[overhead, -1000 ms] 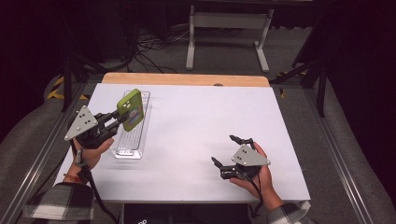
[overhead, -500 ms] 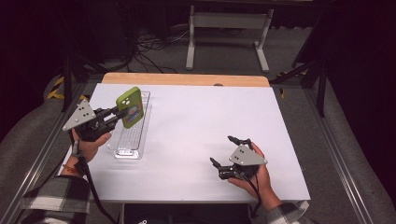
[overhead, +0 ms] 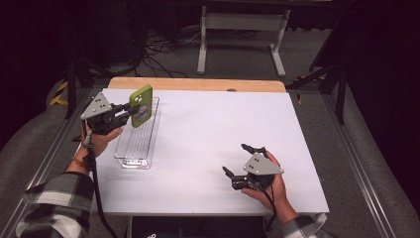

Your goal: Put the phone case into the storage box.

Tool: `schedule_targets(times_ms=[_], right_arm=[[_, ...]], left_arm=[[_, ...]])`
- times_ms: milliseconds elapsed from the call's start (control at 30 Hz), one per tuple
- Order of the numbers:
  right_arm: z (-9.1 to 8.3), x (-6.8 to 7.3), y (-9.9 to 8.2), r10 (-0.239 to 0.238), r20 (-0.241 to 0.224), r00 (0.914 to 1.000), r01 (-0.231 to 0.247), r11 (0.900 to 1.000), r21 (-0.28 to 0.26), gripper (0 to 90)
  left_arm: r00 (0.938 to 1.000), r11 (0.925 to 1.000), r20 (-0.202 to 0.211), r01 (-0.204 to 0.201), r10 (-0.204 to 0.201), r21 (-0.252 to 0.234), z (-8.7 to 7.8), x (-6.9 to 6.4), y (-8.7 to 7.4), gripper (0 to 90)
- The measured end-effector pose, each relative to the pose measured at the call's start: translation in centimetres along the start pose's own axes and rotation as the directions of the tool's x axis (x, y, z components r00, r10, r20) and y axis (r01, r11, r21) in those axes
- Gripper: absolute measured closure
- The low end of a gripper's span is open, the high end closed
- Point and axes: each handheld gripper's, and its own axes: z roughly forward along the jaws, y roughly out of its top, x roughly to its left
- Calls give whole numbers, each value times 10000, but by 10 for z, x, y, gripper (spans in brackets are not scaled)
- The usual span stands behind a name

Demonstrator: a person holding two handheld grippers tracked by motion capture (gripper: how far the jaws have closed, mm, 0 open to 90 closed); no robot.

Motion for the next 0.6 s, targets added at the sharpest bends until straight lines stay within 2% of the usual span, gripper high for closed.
schedule_targets(times_ms=[100, 200, 333, 600], right_arm=[[2, 2, 1, -122, -39, 9999, 122, 9999, 24, 115], [3, 2, 1, -127, -31, 9999, 128, 9999, 45, 117], [3, 1, 1, -170, 9, 9999, 169, 9998, 104, 119], [6, -1, -1, -205, 151, 9997, 202, 9996, 213, 121]], left_arm=[[10000, 9996, 70, 20, -22, 298, 9, 5, 0, 776], [10000, 9993, 52, 47, -49, 365, 14, 9, -1, 776], [9993, 9989, 169, 342, -348, 333, 21, 17, -3, 776], [9988, 9964, -4, 498, -499, 689, 40, 25, -13, 776]])
